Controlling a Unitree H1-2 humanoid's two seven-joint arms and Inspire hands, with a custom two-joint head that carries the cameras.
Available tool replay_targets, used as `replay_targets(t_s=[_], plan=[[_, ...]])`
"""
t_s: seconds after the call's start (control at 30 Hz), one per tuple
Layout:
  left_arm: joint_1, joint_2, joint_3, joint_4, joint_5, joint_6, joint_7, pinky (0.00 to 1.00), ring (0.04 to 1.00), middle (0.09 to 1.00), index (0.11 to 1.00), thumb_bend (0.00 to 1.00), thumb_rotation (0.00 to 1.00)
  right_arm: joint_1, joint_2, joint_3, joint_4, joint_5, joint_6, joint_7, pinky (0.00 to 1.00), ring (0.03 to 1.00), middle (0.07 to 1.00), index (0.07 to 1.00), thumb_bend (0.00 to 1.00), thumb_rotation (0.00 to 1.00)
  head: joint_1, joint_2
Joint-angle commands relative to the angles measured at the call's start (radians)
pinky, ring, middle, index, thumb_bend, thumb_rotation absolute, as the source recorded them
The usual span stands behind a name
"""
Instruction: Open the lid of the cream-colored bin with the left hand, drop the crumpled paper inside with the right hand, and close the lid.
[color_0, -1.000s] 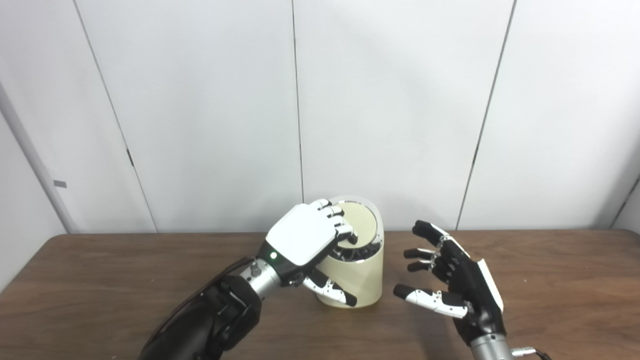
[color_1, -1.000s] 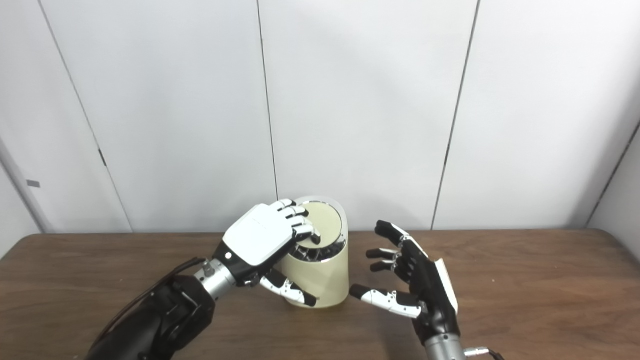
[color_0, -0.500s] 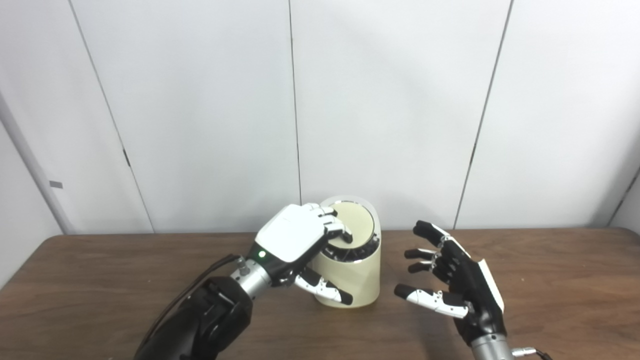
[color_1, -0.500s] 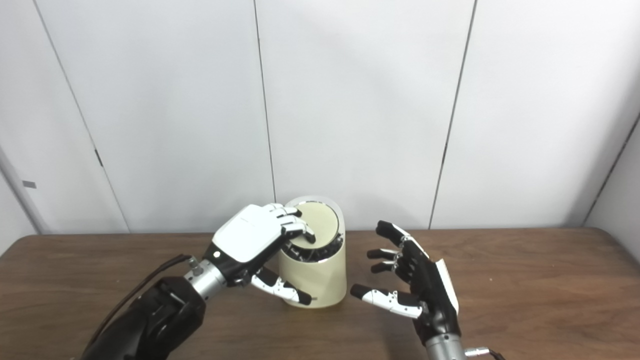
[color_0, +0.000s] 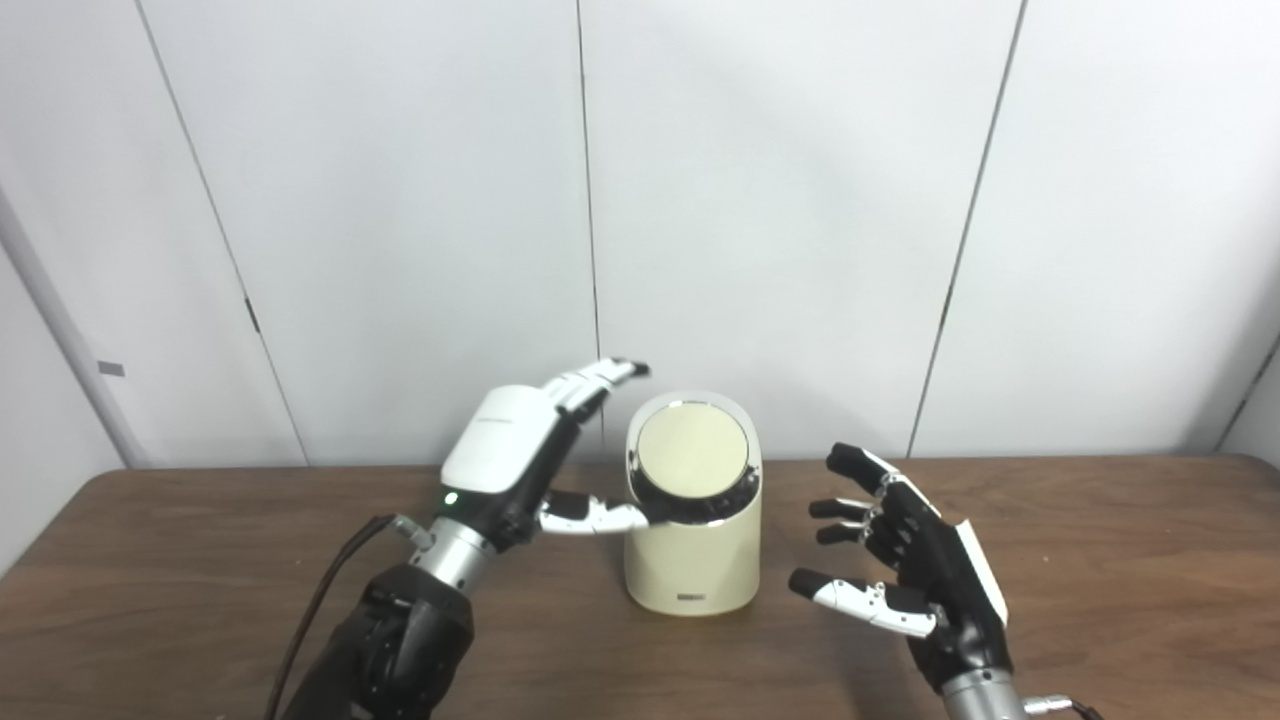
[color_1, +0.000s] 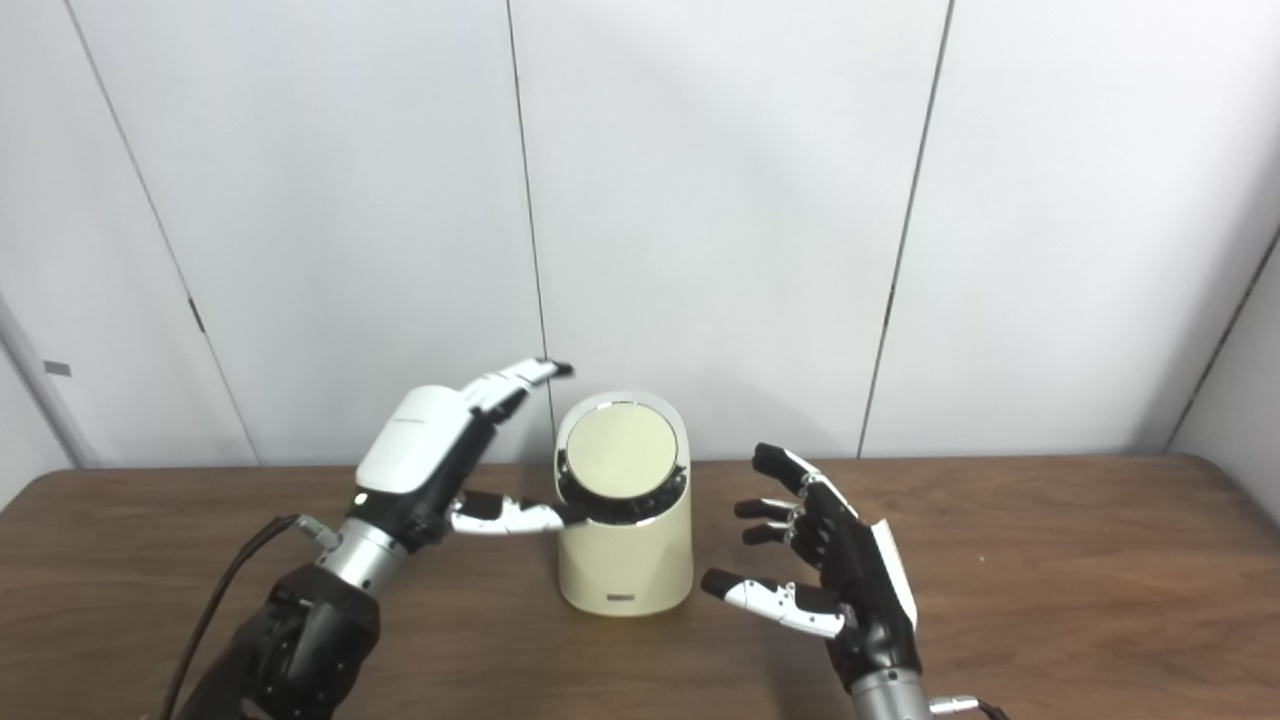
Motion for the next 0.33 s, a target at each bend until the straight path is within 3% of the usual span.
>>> replay_targets(t_s=[0.0,0.17,0.3], plan=[[-0.021,-0.011,0.039,-0.029,-0.101,0.011,-0.005,0.76,0.913,0.95,0.964,0.79,0.48,-0.025,-0.001,-0.004,-0.022,0.01,-0.028,0.003,0.58,0.666,0.818,0.79,0.76,0.13,0.001,0.001],[0.027,-0.055,0.116,-0.058,-0.366,0.054,-0.072,0.81,0.942,0.976,0.967,0.82,0.39,-0.027,-0.005,-0.008,-0.013,0.017,-0.034,0.005,0.59,0.673,0.812,0.785,0.76,0.12,0.002,0.0],[0.087,-0.077,0.163,-0.087,-0.509,0.083,-0.096,0.71,0.858,0.903,0.932,0.82,0.4,-0.029,-0.012,-0.011,-0.005,0.015,-0.043,0.006,0.58,0.673,0.818,0.784,0.76,0.13,0.006,-0.004]])
